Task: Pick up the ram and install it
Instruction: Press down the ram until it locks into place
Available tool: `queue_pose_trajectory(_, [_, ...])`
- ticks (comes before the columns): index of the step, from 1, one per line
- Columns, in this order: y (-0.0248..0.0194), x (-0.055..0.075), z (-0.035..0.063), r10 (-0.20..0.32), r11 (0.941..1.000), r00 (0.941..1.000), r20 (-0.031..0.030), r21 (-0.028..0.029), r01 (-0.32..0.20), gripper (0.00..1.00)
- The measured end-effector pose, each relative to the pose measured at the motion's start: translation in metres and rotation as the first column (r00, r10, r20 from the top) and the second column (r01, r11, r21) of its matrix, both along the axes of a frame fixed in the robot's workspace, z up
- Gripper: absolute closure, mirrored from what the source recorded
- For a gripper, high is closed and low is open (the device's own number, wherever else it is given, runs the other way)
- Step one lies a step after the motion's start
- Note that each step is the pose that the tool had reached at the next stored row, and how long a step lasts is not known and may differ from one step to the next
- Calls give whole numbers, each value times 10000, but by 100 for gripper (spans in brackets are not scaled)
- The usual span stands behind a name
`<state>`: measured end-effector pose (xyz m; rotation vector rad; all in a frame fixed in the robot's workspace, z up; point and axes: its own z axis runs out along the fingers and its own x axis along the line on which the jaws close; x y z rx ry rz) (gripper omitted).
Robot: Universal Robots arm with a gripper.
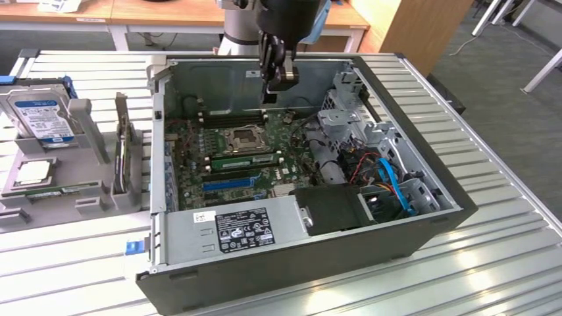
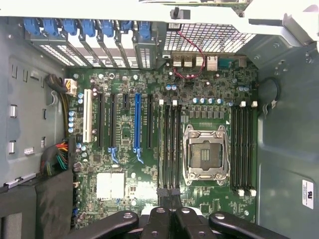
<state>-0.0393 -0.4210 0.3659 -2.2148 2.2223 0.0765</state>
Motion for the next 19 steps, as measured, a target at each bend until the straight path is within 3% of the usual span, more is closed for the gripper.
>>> queue_pose_trajectory(19, [0, 238, -1, 0, 10000, 10000, 1, 1, 0, 90])
